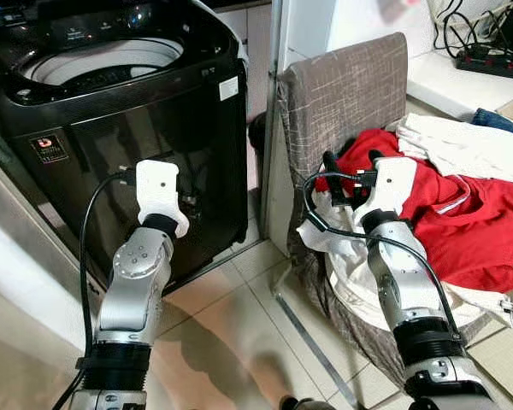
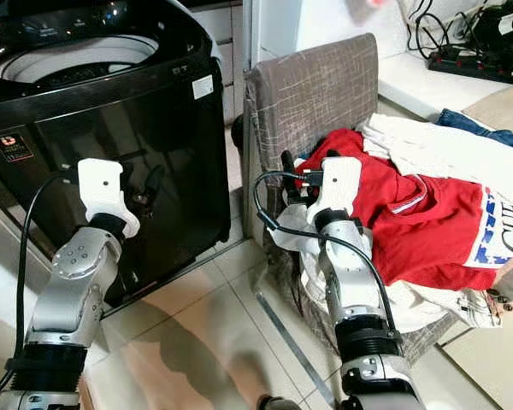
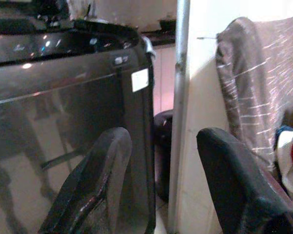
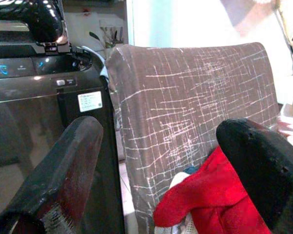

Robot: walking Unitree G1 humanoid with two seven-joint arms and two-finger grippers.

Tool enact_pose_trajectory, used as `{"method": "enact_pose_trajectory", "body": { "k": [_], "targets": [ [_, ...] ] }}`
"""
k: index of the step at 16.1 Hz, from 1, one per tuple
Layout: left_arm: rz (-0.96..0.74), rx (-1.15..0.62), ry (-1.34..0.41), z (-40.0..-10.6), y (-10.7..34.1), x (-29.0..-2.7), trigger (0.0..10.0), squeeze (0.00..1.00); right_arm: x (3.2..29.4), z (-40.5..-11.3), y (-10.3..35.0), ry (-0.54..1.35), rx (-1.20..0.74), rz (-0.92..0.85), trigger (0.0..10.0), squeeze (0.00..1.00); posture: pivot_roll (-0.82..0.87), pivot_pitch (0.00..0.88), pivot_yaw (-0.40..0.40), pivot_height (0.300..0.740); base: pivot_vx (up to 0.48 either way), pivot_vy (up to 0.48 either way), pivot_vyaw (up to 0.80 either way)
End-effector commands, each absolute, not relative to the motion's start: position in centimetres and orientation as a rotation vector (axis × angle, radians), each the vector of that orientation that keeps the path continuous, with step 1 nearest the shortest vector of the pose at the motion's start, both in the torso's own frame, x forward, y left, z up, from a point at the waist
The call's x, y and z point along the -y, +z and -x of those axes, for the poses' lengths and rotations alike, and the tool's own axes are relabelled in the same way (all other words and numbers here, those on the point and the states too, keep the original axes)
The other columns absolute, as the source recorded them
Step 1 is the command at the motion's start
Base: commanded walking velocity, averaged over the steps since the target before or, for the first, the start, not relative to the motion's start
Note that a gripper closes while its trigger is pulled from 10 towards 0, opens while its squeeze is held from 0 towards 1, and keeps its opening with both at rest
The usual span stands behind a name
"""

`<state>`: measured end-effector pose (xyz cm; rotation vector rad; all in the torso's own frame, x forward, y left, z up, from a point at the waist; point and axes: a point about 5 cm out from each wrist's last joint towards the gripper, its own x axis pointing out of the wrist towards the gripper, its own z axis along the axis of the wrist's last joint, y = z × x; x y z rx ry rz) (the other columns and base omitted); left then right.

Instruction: Clothes washing

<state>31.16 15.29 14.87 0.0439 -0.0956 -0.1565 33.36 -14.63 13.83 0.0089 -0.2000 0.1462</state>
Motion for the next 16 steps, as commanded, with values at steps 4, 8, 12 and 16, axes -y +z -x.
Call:
{"method": "enact_pose_trajectory", "body": {
  "k": [4, 8, 12, 16],
  "targets": [
    [-0.074, 0.128, -0.212, -31.6, 15.1, -14.6, 10.0, 0.00, 15.2, -33.3, 14.4, 0.123, 0.231, 0.033, 10.0, 0.00, -0.12, 0.000, 0.017, 0.740, 0.000, 0.000, -0.42],
    [-0.047, 0.178, -0.290, -31.4, 15.6, -13.8, 10.0, 0.00, 15.0, -33.5, 14.5, 0.129, 0.231, 0.005, 10.0, 0.00, -0.13, 0.000, 0.020, 0.740, 0.000, -0.240, -0.30],
    [-0.048, 0.172, -0.268, -31.7, 15.5, -14.2, 10.0, 0.00, 15.1, -33.5, 14.5, 0.124, 0.234, 0.011, 10.0, 0.00, -0.13, 0.000, 0.022, 0.740, 0.000, 0.000, -0.59],
    [-0.051, 0.173, -0.266, -32.0, 15.6, -14.5, 10.0, 0.00, 15.4, -33.5, 14.6, 0.107, 0.237, -0.005, 10.0, 0.00, -0.14, 0.000, 0.023, 0.740, 0.000, 0.000, -0.59]
  ]
}}
